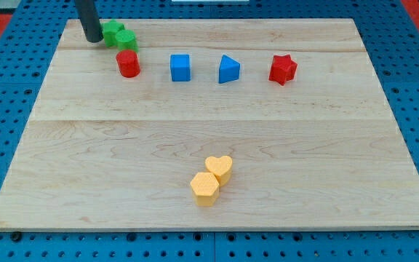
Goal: Move the green circle to the top center of the board
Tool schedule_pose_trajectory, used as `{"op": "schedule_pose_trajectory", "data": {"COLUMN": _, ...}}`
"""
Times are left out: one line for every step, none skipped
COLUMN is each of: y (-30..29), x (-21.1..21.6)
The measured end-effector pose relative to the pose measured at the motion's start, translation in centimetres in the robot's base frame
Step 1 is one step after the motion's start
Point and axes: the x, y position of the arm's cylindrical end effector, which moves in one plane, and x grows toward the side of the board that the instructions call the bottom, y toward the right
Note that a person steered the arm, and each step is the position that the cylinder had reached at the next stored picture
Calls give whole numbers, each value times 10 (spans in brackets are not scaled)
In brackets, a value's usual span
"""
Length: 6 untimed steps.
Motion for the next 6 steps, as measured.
{"op": "schedule_pose_trajectory", "data": {"y": 4, "x": 10}}
{"op": "schedule_pose_trajectory", "data": {"y": 43, "x": 12}}
{"op": "schedule_pose_trajectory", "data": {"y": 85, "x": 11}}
{"op": "schedule_pose_trajectory", "data": {"y": 123, "x": 10}}
{"op": "schedule_pose_trajectory", "data": {"y": 151, "x": -11}}
{"op": "schedule_pose_trajectory", "data": {"y": 122, "x": -17}}
